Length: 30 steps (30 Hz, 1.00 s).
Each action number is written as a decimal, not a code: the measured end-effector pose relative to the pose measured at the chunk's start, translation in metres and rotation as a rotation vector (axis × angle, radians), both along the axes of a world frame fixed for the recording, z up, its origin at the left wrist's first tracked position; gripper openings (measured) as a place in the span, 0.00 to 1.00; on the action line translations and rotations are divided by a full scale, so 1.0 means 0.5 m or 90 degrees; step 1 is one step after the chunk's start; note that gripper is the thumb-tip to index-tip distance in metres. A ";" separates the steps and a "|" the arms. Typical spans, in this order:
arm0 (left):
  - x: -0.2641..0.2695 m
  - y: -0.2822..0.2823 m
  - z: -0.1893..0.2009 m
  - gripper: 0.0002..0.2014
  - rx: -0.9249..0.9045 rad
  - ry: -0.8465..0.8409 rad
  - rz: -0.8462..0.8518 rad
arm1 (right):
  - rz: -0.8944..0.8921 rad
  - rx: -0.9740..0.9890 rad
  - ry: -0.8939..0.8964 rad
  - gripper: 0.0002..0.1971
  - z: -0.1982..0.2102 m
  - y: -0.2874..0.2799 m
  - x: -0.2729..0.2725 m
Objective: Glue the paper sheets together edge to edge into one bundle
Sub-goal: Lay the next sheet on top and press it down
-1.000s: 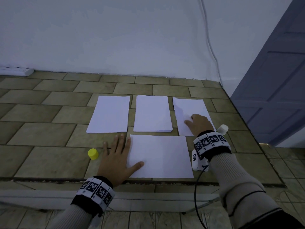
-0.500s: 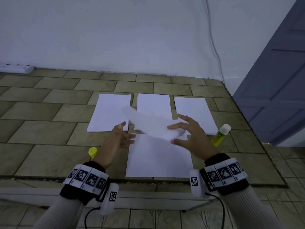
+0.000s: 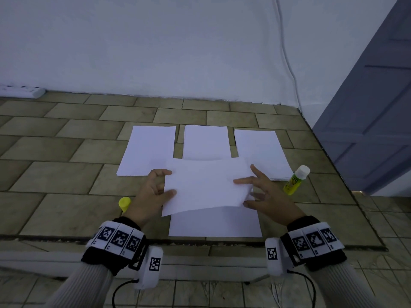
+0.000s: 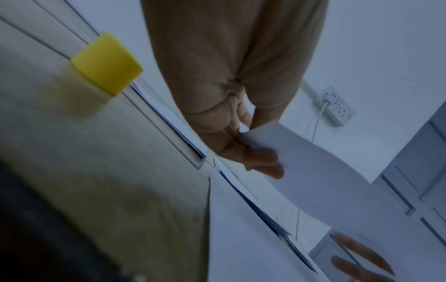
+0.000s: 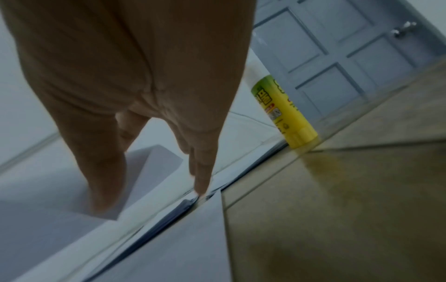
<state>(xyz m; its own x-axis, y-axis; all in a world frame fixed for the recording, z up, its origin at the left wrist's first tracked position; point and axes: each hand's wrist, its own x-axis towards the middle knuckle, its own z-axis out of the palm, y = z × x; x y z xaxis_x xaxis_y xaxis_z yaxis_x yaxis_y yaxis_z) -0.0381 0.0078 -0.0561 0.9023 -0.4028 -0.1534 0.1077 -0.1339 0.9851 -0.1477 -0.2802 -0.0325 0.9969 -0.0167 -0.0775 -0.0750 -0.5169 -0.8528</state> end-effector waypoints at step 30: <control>-0.034 -0.008 0.010 0.12 0.324 -0.221 -0.156 | -0.075 -0.312 0.105 0.20 -0.027 0.023 -0.021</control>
